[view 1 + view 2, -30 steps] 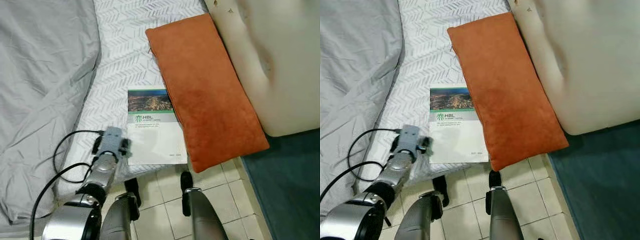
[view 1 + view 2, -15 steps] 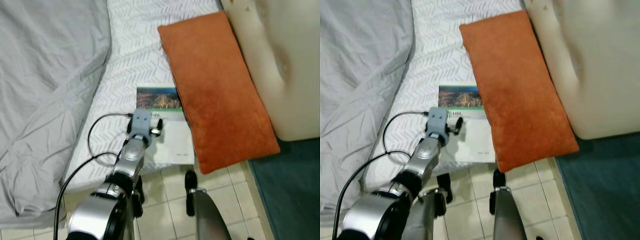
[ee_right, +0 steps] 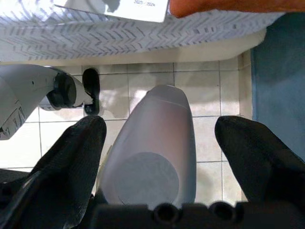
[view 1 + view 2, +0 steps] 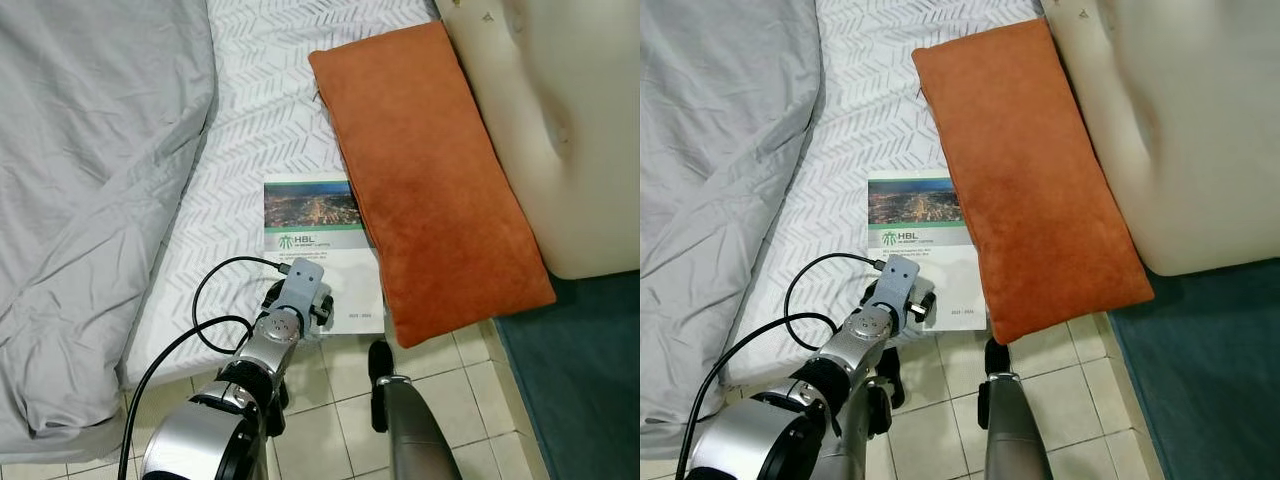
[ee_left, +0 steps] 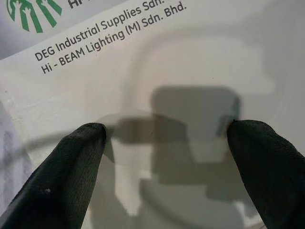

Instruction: Clean up the room

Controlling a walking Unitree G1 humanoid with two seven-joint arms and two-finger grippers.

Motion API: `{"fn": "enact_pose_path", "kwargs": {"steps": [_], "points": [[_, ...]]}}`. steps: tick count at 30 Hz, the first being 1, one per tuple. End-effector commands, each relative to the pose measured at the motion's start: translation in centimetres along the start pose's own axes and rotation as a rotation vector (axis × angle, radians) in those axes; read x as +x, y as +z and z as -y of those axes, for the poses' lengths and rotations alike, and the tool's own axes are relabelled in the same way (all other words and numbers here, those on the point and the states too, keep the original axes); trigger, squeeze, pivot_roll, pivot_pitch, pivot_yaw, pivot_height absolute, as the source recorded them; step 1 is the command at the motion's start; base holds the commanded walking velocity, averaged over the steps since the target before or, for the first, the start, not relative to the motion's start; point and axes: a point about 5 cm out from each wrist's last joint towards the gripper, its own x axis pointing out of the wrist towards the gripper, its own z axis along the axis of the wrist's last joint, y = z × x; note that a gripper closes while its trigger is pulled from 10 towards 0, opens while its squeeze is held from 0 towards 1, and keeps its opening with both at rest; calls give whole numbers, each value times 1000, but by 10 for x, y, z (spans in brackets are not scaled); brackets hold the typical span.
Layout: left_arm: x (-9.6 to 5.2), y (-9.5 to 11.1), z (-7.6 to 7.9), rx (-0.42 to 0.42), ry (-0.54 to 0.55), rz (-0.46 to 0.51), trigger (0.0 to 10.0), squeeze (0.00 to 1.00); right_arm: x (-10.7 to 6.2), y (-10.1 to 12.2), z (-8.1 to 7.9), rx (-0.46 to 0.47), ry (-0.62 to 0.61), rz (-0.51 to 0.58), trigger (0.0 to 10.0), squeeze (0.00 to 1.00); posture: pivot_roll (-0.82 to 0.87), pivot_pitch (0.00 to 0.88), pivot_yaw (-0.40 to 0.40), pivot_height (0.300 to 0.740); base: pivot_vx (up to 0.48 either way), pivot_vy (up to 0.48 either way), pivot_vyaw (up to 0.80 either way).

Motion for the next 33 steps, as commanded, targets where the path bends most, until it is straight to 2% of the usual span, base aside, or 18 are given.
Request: {"fn": "enact_pose_path", "kwargs": {"steps": [1,4,5,6,7,8,9,11,13,15,16,18,22,27,31,33], "points": [[-10,-52,-8,-106,71,-207,10000,0,-9,-14,-6,-16,40,-84,10000,0,-447,709,60,740,0,0,0],[-10,-52,-12,-155,102,-206,10000,0,-9,-15,-6,-19,38,-85,10000,0,-443,707,62,740,0,0,0],[-10,-53,-14,-208,121,-207,10000,0,-8,-15,-5,-21,37,-84,10000,0,-439,706,62,740,0,0,0],[-10,-53,-14,-208,121,-207,10000,0,-8,-15,-5,-21,37,-84,10000,0,-439,706,62,740,0,0,0],[-10,-53,-12,-356,156,-210,10000,0,-7,-15,-3,-26,35,-81,10000,0,-430,701,60,740,0,0,0],[-10,-53,-10,-425,170,-211,10000,0,-6,-15,-2,-29,34,-80,10000,0,-430,701,60,740,0,0,0],[-10,-53,-10,-425,170,-211,10000,0,-6,-15,-2,-29,34,-80,10000,0,-430,701,60,740,0,0,0],[-10,-52,-5,-518,179,-215,10000,0,-6,-15,-1,-33,35,-76,10000,0,-431,700,57,740,0,0,0],[-8,-43,13,-631,161,-206,10000,0,-5,-14,1,-43,36,-71,10000,0,-446,697,43,740,0,0,0],[-7,-40,17,-651,152,-201,10000,0,-4,-14,2,-45,36,-70,10000,0,-449,697,40,740,0,0,0],[-5,-29,27,-649,104,-177,10000,0,-5,-14,3,-49,37,-71,10000,0,-453,698,41,740,0,0,0],[-4,-19,32,-621,67,-152,10000,0,-5,-15,2,-51,38,-72,10000,0,-456,693,41,740,0,0,0],[-2,-11,32,-612,55,-133,10000,0,-5,-15,2,-52,37,-71,10000,0,-454,690,48,740,0,0,0],[1,6,26,-673,59,-92,10000,0,-6,-16,0,-50,33,-75,10000,0,-460,686,55,740,0,0,0],[2,16,33,-700,19,-79,10000,0,-8,-16,-2,-51,35,-81,10000,0,-478,685,50,740,0,0,0],[2,29,40,-715,-27,-54,10000,0,-10,-17,-2,-54,34,-85,10000,0,-476,684,53,740,0,0,0]]}}
